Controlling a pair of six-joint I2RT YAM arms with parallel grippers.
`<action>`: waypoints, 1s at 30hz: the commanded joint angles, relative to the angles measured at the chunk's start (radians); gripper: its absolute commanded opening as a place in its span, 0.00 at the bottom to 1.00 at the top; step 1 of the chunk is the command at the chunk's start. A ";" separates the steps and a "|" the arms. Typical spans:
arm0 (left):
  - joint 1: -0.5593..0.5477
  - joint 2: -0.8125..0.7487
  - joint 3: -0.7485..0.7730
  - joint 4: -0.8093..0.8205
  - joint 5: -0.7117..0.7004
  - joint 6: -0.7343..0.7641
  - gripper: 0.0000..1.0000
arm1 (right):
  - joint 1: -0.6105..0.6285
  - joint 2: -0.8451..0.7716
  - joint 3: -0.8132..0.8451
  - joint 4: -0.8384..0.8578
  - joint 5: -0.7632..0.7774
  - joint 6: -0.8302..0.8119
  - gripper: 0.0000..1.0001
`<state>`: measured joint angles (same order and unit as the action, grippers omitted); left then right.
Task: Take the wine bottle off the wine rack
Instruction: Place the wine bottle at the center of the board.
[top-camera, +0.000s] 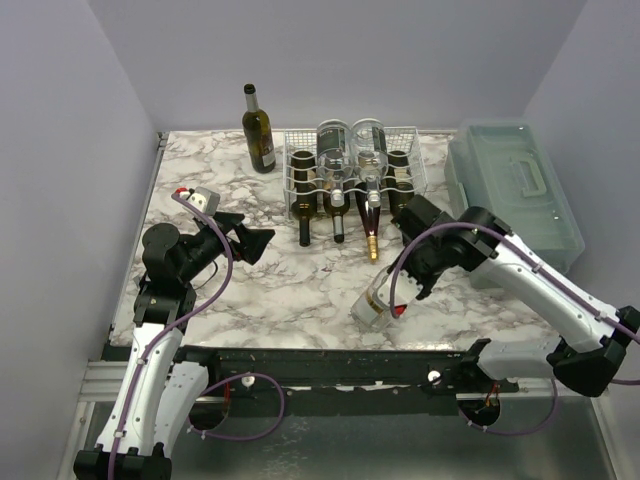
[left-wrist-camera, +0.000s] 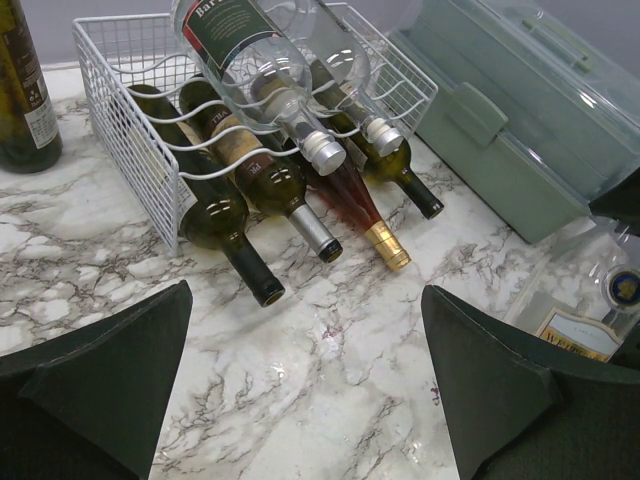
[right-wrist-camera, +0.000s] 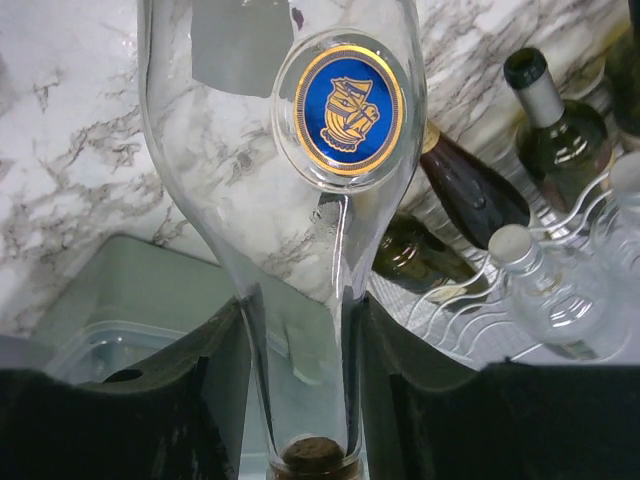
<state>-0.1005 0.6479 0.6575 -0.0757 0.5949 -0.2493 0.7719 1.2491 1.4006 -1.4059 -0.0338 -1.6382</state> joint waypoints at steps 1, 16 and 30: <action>-0.005 -0.005 -0.013 0.022 0.011 0.010 0.99 | 0.160 -0.004 -0.004 0.096 0.196 0.084 0.00; -0.005 -0.019 -0.010 0.023 0.019 0.003 0.99 | 0.485 0.174 -0.026 0.115 0.664 0.336 0.00; -0.007 -0.021 -0.010 0.022 0.024 0.001 0.99 | 0.523 0.248 -0.035 0.116 0.704 0.392 0.32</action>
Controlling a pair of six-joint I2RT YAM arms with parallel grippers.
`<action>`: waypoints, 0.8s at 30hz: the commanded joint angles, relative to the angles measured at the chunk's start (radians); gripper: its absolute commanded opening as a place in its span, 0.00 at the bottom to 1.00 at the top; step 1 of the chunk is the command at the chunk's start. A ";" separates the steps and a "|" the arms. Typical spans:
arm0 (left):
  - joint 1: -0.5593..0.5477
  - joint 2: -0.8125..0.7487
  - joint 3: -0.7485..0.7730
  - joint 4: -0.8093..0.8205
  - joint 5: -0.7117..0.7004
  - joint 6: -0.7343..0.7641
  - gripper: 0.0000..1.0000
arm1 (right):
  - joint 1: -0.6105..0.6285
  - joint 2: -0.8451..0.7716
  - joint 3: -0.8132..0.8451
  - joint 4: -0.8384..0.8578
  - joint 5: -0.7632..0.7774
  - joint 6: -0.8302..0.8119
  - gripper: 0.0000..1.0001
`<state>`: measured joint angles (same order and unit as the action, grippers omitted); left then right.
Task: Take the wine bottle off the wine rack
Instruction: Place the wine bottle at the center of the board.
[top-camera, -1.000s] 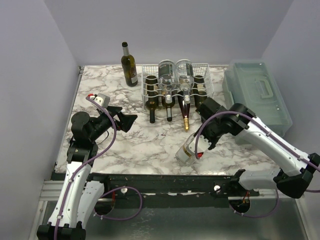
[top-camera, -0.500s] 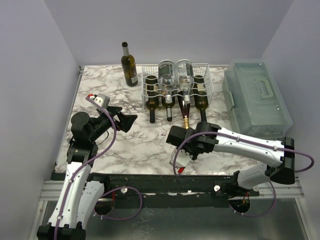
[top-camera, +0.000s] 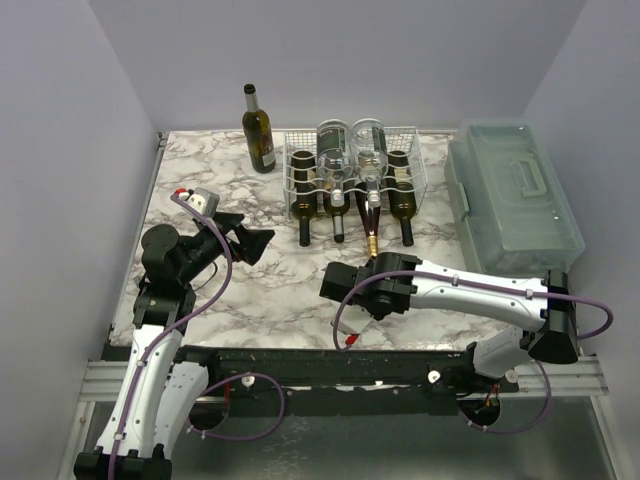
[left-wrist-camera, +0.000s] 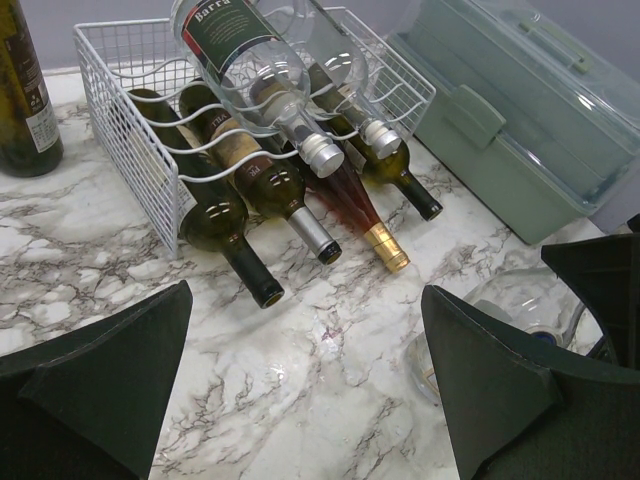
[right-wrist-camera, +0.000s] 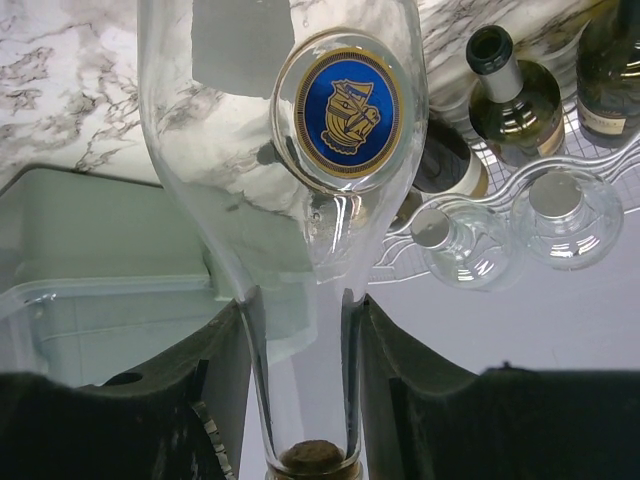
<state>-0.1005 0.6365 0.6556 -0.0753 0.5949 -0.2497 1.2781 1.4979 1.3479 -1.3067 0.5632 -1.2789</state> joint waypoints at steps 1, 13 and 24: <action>-0.007 -0.010 -0.008 0.022 0.024 0.001 0.99 | 0.020 0.002 0.016 0.017 0.106 0.034 0.35; -0.006 -0.009 -0.008 0.022 0.026 0.000 0.99 | 0.052 0.032 0.024 0.027 0.108 0.041 0.74; -0.006 -0.006 -0.008 0.022 0.029 0.000 0.99 | 0.131 0.028 0.144 -0.046 0.045 0.141 0.94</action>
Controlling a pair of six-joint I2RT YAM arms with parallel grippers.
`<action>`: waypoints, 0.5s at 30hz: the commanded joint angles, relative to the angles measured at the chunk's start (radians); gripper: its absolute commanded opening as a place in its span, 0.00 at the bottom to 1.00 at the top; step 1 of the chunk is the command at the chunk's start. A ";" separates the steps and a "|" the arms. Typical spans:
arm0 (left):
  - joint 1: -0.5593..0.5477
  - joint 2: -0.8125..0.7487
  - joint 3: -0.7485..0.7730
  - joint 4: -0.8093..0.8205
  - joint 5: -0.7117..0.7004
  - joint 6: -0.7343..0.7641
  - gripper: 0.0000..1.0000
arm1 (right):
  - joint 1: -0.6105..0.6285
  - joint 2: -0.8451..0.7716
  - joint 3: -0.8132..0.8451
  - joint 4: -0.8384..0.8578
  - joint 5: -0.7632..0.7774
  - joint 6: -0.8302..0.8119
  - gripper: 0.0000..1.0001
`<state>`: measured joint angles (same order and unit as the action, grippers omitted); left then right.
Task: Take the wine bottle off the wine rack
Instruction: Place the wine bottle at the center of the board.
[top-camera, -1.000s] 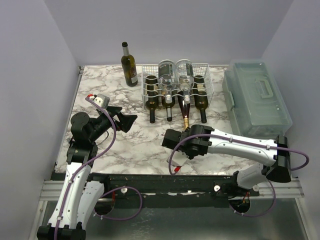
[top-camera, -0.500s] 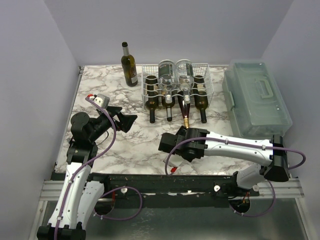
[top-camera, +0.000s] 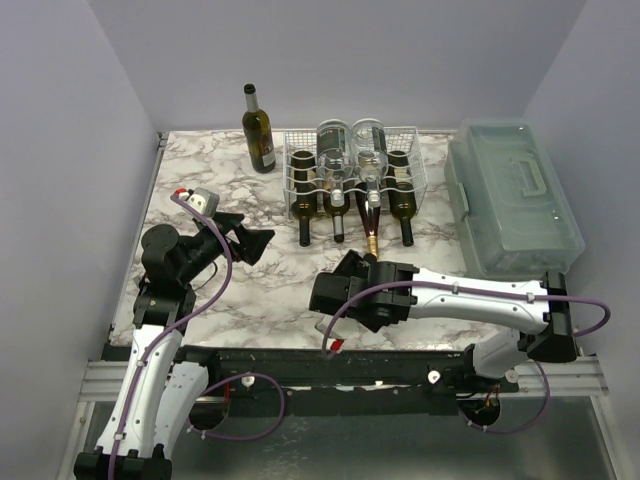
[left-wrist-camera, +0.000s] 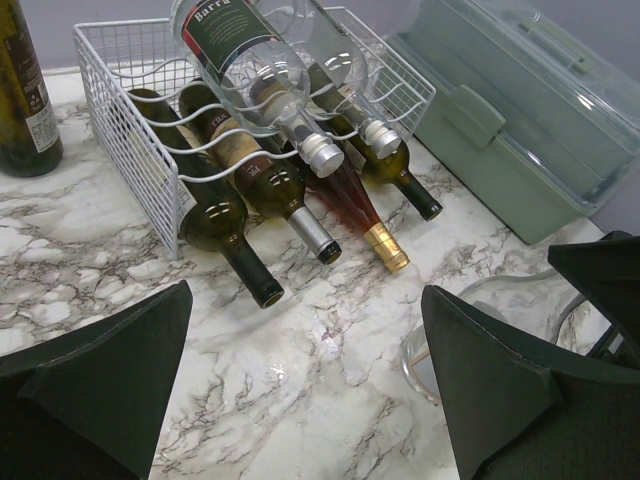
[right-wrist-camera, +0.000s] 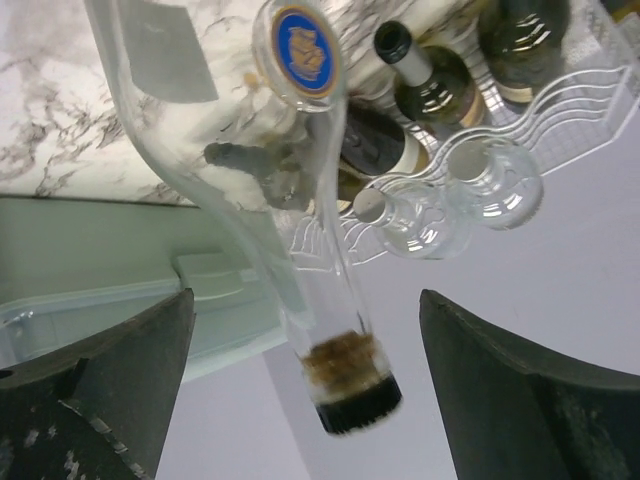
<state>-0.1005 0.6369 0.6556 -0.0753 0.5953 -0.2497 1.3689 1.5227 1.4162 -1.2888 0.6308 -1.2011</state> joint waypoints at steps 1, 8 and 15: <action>-0.006 -0.005 -0.008 0.022 0.028 0.001 0.99 | 0.049 0.006 0.097 -0.076 -0.037 0.080 0.95; -0.005 -0.004 -0.011 0.022 0.020 0.006 0.99 | 0.111 -0.005 0.181 -0.132 -0.081 0.186 1.00; -0.006 0.001 -0.013 0.022 0.018 0.010 0.99 | 0.111 -0.005 0.313 -0.134 -0.205 0.252 1.00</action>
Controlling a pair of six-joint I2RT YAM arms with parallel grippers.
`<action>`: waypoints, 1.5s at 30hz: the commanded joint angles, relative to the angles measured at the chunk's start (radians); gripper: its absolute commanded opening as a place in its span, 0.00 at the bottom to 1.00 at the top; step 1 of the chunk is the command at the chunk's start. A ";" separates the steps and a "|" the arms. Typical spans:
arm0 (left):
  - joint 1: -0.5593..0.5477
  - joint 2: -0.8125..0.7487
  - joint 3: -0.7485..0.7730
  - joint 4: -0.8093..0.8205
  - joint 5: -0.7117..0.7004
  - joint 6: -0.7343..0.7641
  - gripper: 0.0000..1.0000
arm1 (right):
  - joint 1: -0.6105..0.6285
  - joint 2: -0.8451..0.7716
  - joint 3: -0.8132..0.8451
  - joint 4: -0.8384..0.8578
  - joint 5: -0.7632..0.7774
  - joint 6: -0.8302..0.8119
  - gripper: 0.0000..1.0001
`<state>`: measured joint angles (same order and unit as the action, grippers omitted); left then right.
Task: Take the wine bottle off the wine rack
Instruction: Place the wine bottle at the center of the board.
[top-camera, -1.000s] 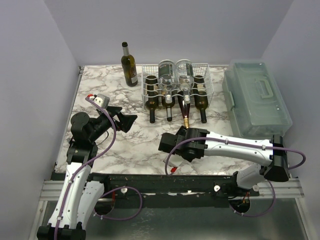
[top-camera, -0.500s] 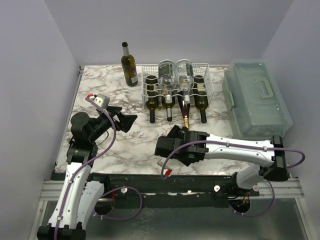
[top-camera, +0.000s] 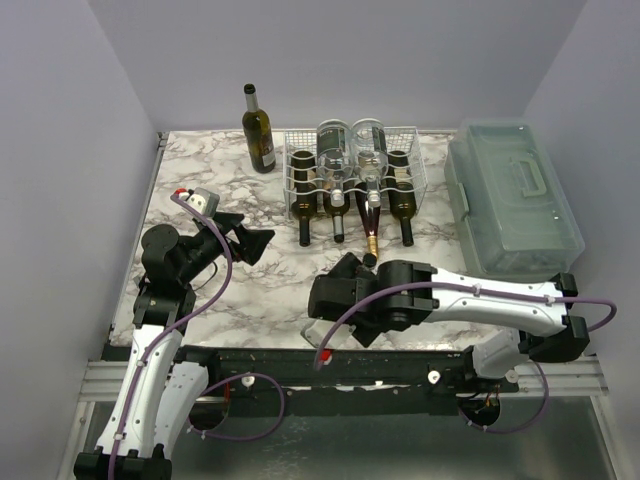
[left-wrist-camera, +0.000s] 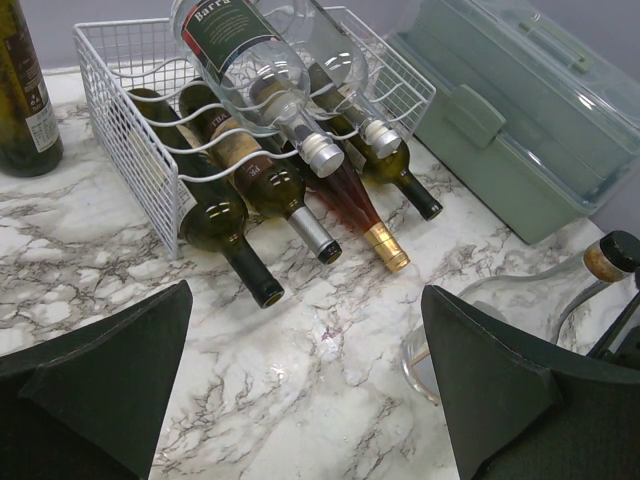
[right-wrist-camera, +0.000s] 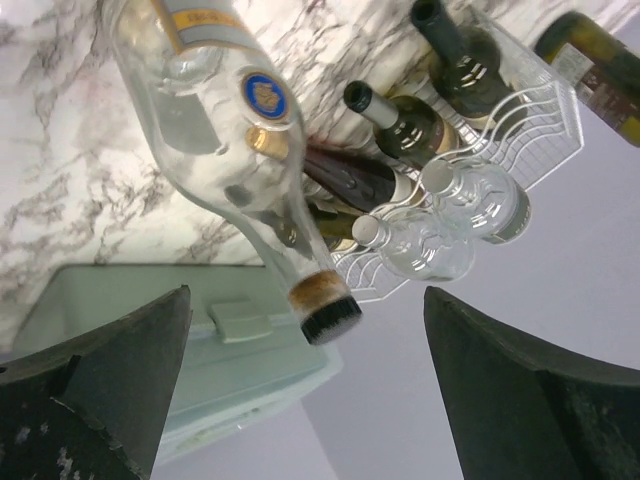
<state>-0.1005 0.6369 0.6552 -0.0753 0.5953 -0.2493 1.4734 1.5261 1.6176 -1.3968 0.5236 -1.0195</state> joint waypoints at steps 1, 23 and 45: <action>-0.006 0.000 -0.011 0.022 0.018 0.011 0.99 | 0.006 -0.003 0.135 -0.026 -0.115 0.081 1.00; -0.007 0.012 -0.014 0.020 0.024 0.016 0.99 | -0.315 -0.002 0.320 0.220 -0.424 0.396 1.00; -0.015 0.043 -0.005 0.028 0.109 0.009 0.96 | -1.231 -0.227 -0.354 0.999 -0.925 1.086 1.00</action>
<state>-0.1070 0.6647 0.6518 -0.0742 0.6250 -0.2424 0.2737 1.4212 1.4284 -0.6556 -0.2222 -0.1349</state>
